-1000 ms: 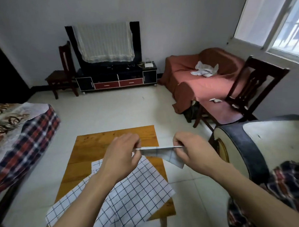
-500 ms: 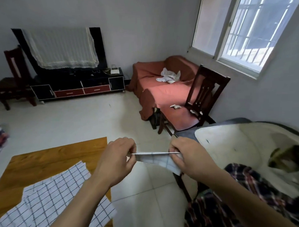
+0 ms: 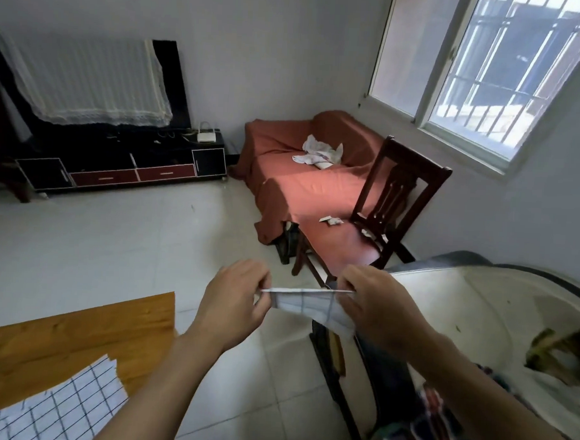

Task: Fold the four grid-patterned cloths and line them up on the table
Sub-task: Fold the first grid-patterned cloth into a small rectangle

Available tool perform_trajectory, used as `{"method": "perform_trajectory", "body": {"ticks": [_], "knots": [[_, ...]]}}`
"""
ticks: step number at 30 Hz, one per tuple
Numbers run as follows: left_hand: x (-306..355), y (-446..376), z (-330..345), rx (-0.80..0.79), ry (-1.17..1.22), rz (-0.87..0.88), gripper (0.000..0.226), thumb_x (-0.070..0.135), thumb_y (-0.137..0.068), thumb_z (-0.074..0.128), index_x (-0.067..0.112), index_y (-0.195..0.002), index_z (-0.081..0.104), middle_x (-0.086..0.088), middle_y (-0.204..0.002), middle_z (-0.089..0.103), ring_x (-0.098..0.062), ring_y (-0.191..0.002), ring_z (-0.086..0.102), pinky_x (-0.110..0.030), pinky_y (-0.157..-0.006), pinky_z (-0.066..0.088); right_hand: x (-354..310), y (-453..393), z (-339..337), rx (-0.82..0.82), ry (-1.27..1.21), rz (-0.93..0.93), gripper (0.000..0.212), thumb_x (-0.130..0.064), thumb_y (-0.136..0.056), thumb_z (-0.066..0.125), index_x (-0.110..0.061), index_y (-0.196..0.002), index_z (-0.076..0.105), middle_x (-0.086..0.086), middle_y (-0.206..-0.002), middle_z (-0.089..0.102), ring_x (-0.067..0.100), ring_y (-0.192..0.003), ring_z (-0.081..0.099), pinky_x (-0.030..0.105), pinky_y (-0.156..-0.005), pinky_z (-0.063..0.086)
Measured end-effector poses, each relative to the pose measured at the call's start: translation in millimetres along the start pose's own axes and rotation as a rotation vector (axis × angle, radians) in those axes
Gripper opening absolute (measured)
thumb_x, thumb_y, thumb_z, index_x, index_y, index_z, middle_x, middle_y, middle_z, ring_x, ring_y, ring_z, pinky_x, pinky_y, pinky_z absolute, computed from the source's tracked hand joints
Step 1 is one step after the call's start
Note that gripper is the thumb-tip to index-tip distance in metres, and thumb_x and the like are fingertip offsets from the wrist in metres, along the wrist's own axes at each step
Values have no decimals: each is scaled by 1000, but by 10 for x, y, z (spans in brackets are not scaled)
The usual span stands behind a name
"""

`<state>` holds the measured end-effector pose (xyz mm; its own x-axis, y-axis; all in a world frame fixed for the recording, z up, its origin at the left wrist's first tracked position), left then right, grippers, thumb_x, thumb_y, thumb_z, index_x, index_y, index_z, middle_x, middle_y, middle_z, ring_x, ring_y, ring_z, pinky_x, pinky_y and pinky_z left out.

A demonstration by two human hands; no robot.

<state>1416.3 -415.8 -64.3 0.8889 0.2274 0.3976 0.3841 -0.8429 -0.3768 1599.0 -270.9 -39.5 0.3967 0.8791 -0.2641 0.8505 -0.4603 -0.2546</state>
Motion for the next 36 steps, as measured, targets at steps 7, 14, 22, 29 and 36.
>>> {"method": "perform_trajectory", "body": {"ticks": [7, 14, 22, 29, 36], "knots": [[-728, -936, 290, -12, -39, 13, 17, 22, -80, 63, 26, -77, 47, 12, -75, 49, -13, -70, 44, -31, -67, 42, 386, -1128, 347, -100, 43, -56, 9, -34, -93, 53, -28, -87, 49, -12, -84, 52, 3, -71, 50, 19, -63, 46], [-1459, -1663, 488, -17, -58, -43, 8, 25, -75, 52, 25, -76, 44, 12, -72, 45, -12, -68, 41, -32, -63, 41, 694, -2188, 877, -68, -19, -104, 7, -26, -89, 61, -21, -90, 55, -10, -88, 49, 5, -73, 46, 20, -63, 44], [-2292, -2718, 785, 32, -171, -194, 8, 21, -77, 53, 25, -78, 47, 13, -76, 43, -12, -69, 42, -32, -66, 39, 1253, -3921, 1496, -104, -57, -277, 5, -17, -83, 57, -18, -82, 53, -4, -82, 52, 20, -75, 51, 36, -66, 43], [-2891, -3350, 594, 169, -243, -404, 10, 18, -79, 58, 24, -80, 49, 13, -81, 47, -12, -71, 44, -31, -68, 42, 1178, -5381, 1784, -158, -151, -501, 10, -14, -81, 54, -21, -83, 48, -5, -80, 51, 22, -69, 54, 35, -62, 44], [-3655, -3410, 403, 270, -309, -599, 17, 12, -82, 66, 22, -84, 52, 11, -95, 50, -12, -79, 50, -32, -72, 45, 585, -6461, 2297, -250, -203, -693, 18, -7, -83, 63, -20, -86, 51, -6, -86, 50, 18, -64, 50, 32, -65, 44]]}}
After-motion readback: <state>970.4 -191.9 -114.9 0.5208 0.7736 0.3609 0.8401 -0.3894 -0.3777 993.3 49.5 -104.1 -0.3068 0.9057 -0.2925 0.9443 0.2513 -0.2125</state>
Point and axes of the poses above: each hand's wrist, its own y-axis away from the middle knuckle, its own z-axis out of the palm, x = y × z, the point moved 3 cm from there along -y, towards the middle knuckle
